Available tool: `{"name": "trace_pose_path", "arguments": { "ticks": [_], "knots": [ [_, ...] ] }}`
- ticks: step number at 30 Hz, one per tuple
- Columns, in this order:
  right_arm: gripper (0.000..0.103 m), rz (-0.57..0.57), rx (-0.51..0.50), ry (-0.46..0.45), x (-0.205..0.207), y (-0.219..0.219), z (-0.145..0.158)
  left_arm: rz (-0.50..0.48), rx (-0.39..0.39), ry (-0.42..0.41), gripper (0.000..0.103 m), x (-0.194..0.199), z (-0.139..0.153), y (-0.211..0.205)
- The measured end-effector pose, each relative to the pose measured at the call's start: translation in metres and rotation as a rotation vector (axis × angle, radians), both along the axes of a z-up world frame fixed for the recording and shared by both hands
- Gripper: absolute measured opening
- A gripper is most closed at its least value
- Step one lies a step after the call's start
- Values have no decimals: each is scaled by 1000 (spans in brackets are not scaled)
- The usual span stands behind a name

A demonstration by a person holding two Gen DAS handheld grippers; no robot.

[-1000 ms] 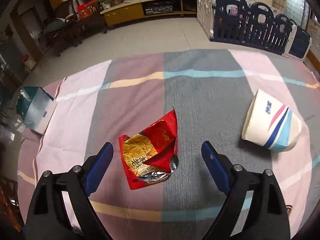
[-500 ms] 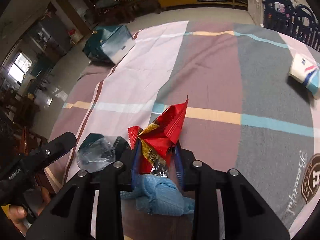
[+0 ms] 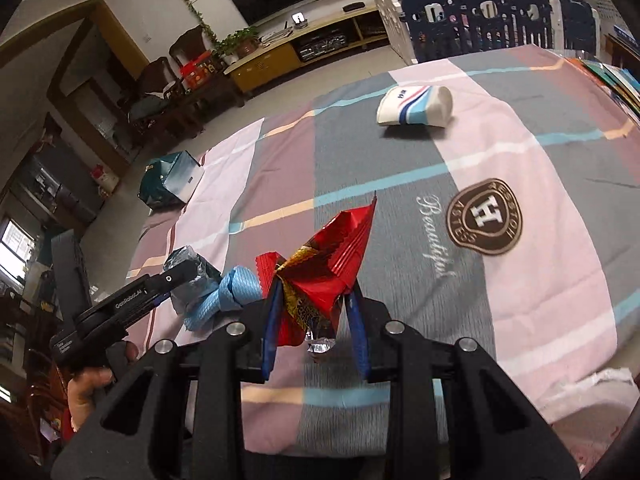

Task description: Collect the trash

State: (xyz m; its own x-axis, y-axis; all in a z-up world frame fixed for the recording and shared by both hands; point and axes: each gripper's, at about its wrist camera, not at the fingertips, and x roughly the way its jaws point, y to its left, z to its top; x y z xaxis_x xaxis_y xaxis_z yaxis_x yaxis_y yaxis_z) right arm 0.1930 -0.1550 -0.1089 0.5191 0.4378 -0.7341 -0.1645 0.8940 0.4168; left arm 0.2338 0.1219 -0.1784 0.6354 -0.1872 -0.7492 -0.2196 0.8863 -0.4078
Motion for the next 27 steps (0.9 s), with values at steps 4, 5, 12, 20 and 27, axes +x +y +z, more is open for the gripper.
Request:
{"name": "trace_pose_path", "arguments": {
  "ticks": [4,5,12,20,27],
  "knots": [
    [31,-42,0,-49,-35,-21,19,71,123,-48,41,-33,35,-6],
    [31,-50,-4,-62,-43,-25,24,79,144,-76,41,-45,47,-8],
    [31,-153,-22,-83,-93,-65,45,59,243,-209,41,-121,112,-32],
    [31,-248,-67,-75,-144,-101,52,-61,238,-205,41,-161,129,-76],
    [31,-331,-117,-55,-173,-140,51,-275,233,-183,41,-176,122,-145]
  ]
}}
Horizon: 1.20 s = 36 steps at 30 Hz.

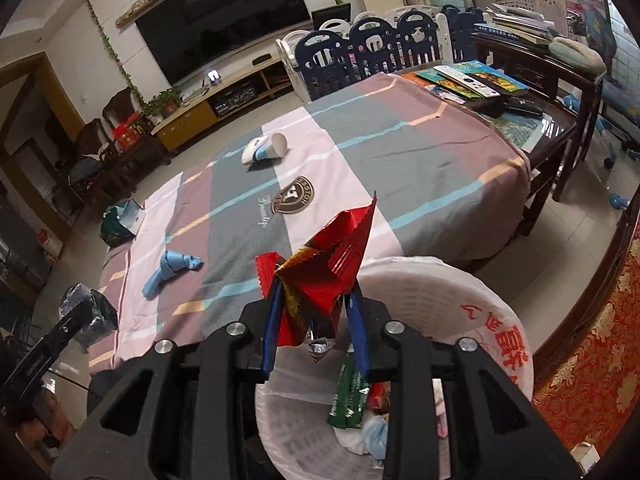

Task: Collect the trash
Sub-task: 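Carry both bags over the wastebasket and open both grippers, then grasp the blue cloth with the left gripper while the right grasps the white paper cup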

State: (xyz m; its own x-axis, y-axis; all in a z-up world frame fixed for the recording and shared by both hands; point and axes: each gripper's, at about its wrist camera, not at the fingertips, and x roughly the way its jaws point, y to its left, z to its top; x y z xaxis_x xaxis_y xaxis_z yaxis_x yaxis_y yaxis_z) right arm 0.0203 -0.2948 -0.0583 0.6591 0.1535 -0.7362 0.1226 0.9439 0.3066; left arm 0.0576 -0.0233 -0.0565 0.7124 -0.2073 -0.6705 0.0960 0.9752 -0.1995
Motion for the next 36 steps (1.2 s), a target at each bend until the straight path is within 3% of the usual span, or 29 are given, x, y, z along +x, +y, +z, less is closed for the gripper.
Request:
{"name": "trace_pose_path", "arguments": {
  "ticks": [4,8,11,12,14,17,21,23,24,25,26,27,31,36],
  "knots": [
    [31,-23,3,121,-12,-7,-44,-52,7,20,41,-2,-6,-18],
    [32,-65,81,246,-17,-17,-95,-82,-2,50,41,-2,-12,-29],
    [39,-119,131,325,-22,-25,-119,-99,-37,83,41,2,-19,-32],
    [49,-136,153,325,-23,-30,-120,-109,-46,97,41,3,-23,-35],
    [57,-182,172,279,-28,-41,-112,-134,-73,128,41,7,-30,-39],
    [71,-314,171,124,-44,-71,-80,-204,-142,183,41,14,-43,-55],
    [73,-419,174,-3,-63,-102,-51,-334,-218,243,42,20,-58,-86],
    [75,-447,167,-28,-67,-111,-43,-439,-252,288,48,20,-67,-108],
    [75,-453,162,-31,-67,-114,-41,-467,-261,315,59,19,-71,-116],
    [75,-458,159,-31,-67,-115,-41,-480,-268,336,77,17,-75,-121],
    [75,-459,158,-27,-66,-116,-42,-479,-268,347,85,17,-78,-122],
    [75,-458,158,-20,-65,-115,-44,-467,-260,347,90,18,-79,-121],
    [75,-436,176,28,-60,-111,-57,-315,-161,272,90,31,-73,-94],
    [75,-399,180,61,-48,-99,-64,35,33,155,90,75,-66,-23]
  ]
}}
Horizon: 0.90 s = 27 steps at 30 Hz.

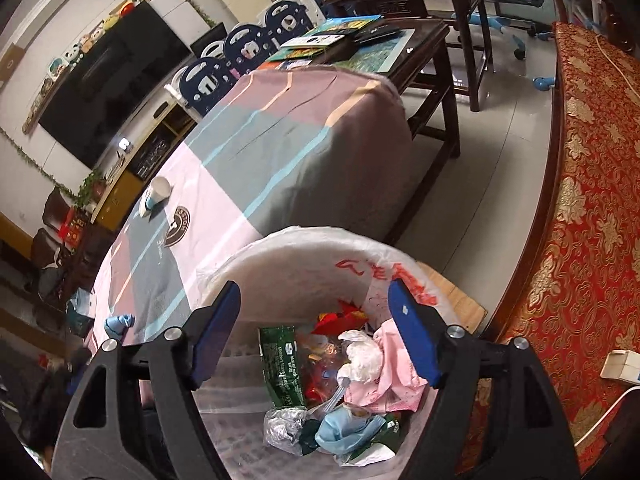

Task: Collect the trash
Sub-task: 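Grasp the blue cloth with the left gripper while the right grasps the white paper cup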

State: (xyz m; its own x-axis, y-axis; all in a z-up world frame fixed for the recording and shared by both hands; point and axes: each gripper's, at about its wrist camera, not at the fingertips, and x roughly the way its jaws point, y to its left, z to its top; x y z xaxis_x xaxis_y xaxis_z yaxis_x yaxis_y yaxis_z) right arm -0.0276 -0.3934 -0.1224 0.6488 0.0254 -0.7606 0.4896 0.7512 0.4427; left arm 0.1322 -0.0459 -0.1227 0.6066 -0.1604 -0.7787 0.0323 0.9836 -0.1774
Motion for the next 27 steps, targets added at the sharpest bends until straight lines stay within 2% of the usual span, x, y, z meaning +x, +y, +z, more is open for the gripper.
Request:
{"name": "trace_pose_path", "arguments": {
  "ticks": [3,5,7,10,13,15,17,18,20,22,25,27],
  "knots": [
    [75,33,-8,12,10,10,-2,140,21,-14,90,36,-8,49],
    [75,63,-10,18,19,17,-2,202,-17,48,90,61,-20,77],
    [75,98,-11,20,31,26,-2,210,-111,127,90,83,-36,97],
    [75,167,-5,34,58,43,-1,190,-135,181,90,99,-53,104],
    [75,233,-8,28,89,64,4,216,-74,180,90,115,-61,104],
    [75,302,-3,22,117,82,7,225,45,179,89,123,-67,99],
    [75,359,10,6,147,98,11,193,129,191,81,129,-70,94],
    [75,386,6,-4,164,107,13,168,137,186,76,129,-70,91],
    [75,436,-35,-32,203,126,18,121,130,173,62,130,-70,85],
    [79,481,-65,-57,244,145,18,65,108,171,37,130,-69,81],
    [79,493,-82,-62,310,164,9,-18,112,176,22,125,-67,73],
    [79,470,-117,-58,348,171,5,-33,76,176,17,120,-65,77]
  ]
}}
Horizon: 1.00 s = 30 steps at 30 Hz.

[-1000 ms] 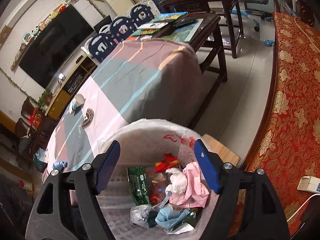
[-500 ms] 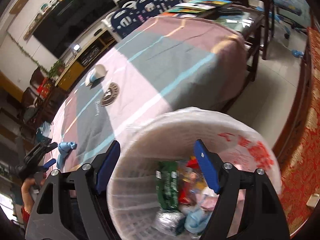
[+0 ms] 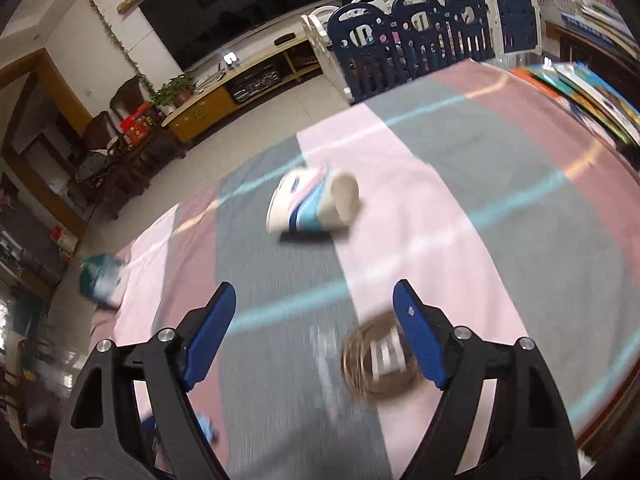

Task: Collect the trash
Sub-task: 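Grasp the blue cloth with the left gripper while the right grasps the white paper cup, then carry the cloth and cup over the wastebasket and open both grippers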

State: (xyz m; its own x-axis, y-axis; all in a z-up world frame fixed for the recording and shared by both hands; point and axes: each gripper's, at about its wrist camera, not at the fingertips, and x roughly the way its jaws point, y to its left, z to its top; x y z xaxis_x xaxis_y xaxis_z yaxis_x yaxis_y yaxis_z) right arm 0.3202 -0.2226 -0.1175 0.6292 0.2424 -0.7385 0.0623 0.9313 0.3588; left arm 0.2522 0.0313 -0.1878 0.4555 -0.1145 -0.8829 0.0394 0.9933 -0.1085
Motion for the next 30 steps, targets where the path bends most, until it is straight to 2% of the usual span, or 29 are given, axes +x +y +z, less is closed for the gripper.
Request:
{"name": "trace_pose_path", "arguments": {
  "ticks": [2,4,6,8,10,13,14,17,20,23,26,30],
  "knots": [
    [79,-32,-68,-9,39,7,-4,9,-56,-8,7,-5,2,10],
    [74,-42,-104,6,67,11,-11,17,-103,-26,4,-10,6,20],
    [56,-62,-107,49,90,13,-21,30,-121,-44,4,-13,9,31],
    [44,-85,-86,98,105,10,-34,48,-163,-65,4,-16,14,43],
    [18,-102,-63,120,111,8,-43,67,-185,-85,4,-19,18,52],
    [16,-84,-12,86,102,8,-37,100,-207,-106,4,-24,23,64],
    [16,-70,-6,75,94,11,-32,117,-207,-114,4,-27,27,68],
    [16,-23,46,42,60,14,-16,163,-137,-150,4,-40,40,71],
    [16,42,62,9,11,16,3,199,-69,-197,4,-64,60,68],
    [16,109,72,-11,-48,15,18,216,-39,-219,4,-90,76,61],
    [16,141,87,-26,-106,6,32,201,-20,-249,4,-114,96,47],
    [16,127,74,-91,-175,-21,59,147,-4,-298,4,-142,123,19]
  ]
}}
